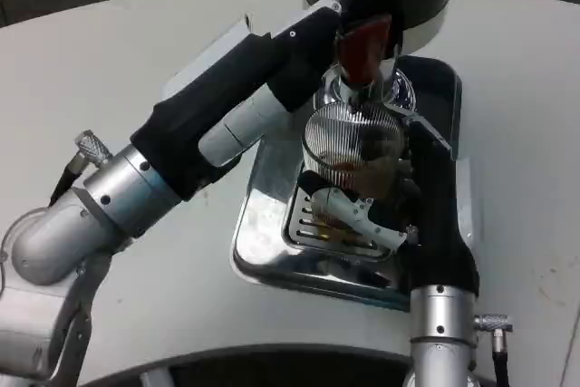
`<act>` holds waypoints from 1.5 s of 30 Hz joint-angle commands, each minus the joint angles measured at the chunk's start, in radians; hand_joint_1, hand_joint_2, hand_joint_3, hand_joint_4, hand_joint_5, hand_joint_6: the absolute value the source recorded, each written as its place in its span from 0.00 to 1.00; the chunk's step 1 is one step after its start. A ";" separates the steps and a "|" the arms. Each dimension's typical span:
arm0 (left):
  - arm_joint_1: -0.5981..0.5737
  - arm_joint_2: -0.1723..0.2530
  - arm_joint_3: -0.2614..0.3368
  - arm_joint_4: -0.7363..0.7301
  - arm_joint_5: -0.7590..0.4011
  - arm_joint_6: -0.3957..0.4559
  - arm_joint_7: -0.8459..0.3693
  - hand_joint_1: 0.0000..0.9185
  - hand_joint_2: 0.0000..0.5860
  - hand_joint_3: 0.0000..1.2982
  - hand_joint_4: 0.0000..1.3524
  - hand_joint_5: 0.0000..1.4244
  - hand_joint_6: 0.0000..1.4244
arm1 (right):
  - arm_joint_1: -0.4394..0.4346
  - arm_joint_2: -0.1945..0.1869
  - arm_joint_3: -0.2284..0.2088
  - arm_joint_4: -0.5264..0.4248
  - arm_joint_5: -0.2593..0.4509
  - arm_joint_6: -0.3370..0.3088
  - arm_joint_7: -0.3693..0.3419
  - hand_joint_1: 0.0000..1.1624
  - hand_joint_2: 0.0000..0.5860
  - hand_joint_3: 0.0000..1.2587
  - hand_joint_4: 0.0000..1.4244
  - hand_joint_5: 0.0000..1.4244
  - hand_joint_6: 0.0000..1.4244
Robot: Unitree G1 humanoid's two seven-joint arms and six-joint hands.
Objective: Grasp the cup under the faucet to collect the drink, then remove the cup.
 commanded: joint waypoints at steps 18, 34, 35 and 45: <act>0.080 0.026 0.071 -0.155 -0.015 0.073 0.023 0.00 0.12 0.09 0.00 0.09 0.03 | 0.073 -0.007 -0.004 -0.085 -0.006 0.010 0.018 0.84 0.27 0.55 0.53 0.61 0.55; 0.187 0.063 0.148 -0.298 -0.046 0.129 0.034 0.00 0.12 0.11 0.00 0.09 0.03 | 0.161 -0.018 -0.010 -0.241 -0.004 0.028 0.072 0.84 0.26 0.56 0.53 0.61 0.57; 0.199 0.068 0.158 -0.308 -0.049 0.129 0.035 0.00 0.12 0.11 0.00 0.09 0.03 | 0.172 -0.019 -0.010 -0.257 -0.004 0.029 0.077 0.84 0.26 0.56 0.53 0.61 0.57; 0.295 0.107 0.229 -0.358 -0.074 0.113 0.015 0.00 0.12 0.11 0.00 0.09 0.03 | 0.256 -0.023 -0.015 -0.389 0.005 0.043 0.129 0.84 0.26 0.56 0.53 0.61 0.56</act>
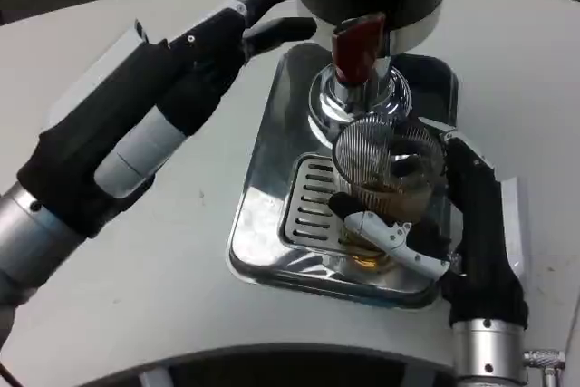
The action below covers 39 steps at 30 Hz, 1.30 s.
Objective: Grasp the cup under the faucet to collect the drink, then remove the cup.
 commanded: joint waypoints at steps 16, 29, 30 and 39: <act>0.203 0.083 0.098 -0.080 -0.037 -0.077 -0.066 0.00 0.12 0.12 0.00 0.09 0.03 | 0.232 0.004 0.009 -0.339 0.025 0.051 0.147 0.85 0.24 0.56 0.53 0.62 0.57; 0.324 0.143 0.167 -0.084 0.009 -0.221 -0.121 0.00 0.12 0.12 0.01 0.09 0.03 | 0.387 -0.006 0.034 -0.552 0.056 0.097 0.260 0.84 0.24 0.57 0.54 0.62 0.58; 0.338 0.147 0.175 -0.084 0.018 -0.241 -0.126 0.00 0.12 0.12 0.01 0.09 0.03 | 0.399 -0.010 0.038 -0.571 0.063 0.103 0.274 0.84 0.24 0.57 0.54 0.62 0.58; 0.417 0.192 0.218 -0.070 0.076 -0.386 -0.153 0.00 0.12 0.12 0.01 0.09 0.03 | 0.445 -0.029 0.067 -0.653 0.101 0.133 0.366 0.84 0.24 0.57 0.54 0.63 0.58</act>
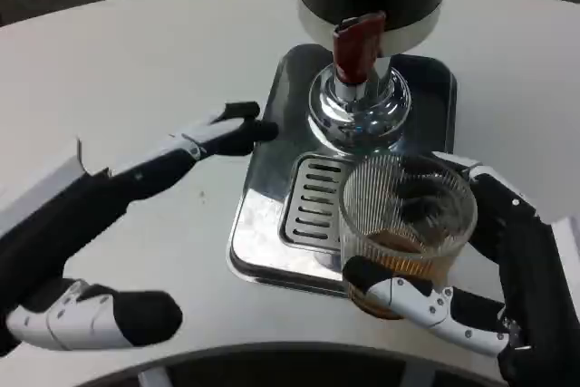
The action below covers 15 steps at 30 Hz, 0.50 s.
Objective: Grasp the cup under the faucet to collect the drink, then remove the cup.
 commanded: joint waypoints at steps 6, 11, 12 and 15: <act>0.110 0.059 0.068 0.014 0.078 -0.175 -0.029 0.00 0.12 0.12 0.00 0.08 0.03 | 0.043 -0.033 0.032 -0.099 0.053 0.015 0.089 0.84 0.24 0.57 0.54 0.63 0.58; 0.153 0.072 0.094 0.010 0.092 -0.228 -0.025 0.00 0.12 0.12 0.00 0.07 0.03 | 0.056 -0.042 0.024 -0.148 0.073 0.045 0.122 0.84 0.24 0.57 0.54 0.63 0.58; 0.162 0.075 0.099 0.007 0.095 -0.241 -0.027 0.00 0.12 0.12 0.00 0.07 0.03 | 0.058 -0.045 0.021 -0.161 0.077 0.052 0.128 0.84 0.24 0.57 0.54 0.63 0.58; 0.191 0.083 0.113 -0.001 0.107 -0.283 -0.031 0.00 0.12 0.12 0.00 0.07 0.02 | 0.063 -0.051 0.015 -0.190 0.085 0.068 0.143 0.84 0.24 0.57 0.54 0.63 0.58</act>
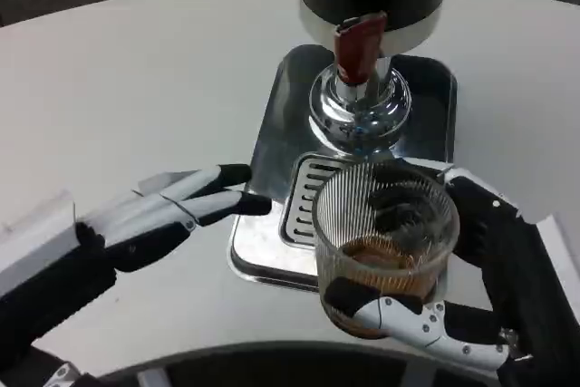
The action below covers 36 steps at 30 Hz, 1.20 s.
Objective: Grasp the cup under the faucet to collect the drink, then remove the cup.
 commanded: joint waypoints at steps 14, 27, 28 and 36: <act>0.167 0.100 0.079 0.024 -0.013 -0.289 -0.022 0.00 0.11 0.11 0.00 0.00 0.00 | 0.039 -0.057 -0.042 -0.185 0.073 0.090 0.087 0.83 0.25 0.57 0.54 0.63 0.58; 0.206 0.204 0.084 0.028 -0.052 -0.398 -0.025 0.00 0.11 0.06 0.00 0.00 0.00 | -0.007 -0.141 -0.160 -0.331 0.200 0.254 0.189 0.82 0.25 0.57 0.54 0.63 0.58; 0.208 0.210 0.086 0.025 -0.059 -0.402 -0.024 0.00 0.11 0.05 0.00 0.00 0.00 | -0.009 -0.146 -0.168 -0.344 0.211 0.267 0.193 0.82 0.25 0.57 0.54 0.63 0.58; 0.242 0.241 0.103 0.003 -0.102 -0.421 -0.026 0.00 0.11 0.04 0.00 0.00 0.00 | -0.013 -0.164 -0.193 -0.372 0.265 0.287 0.206 0.82 0.25 0.57 0.54 0.63 0.58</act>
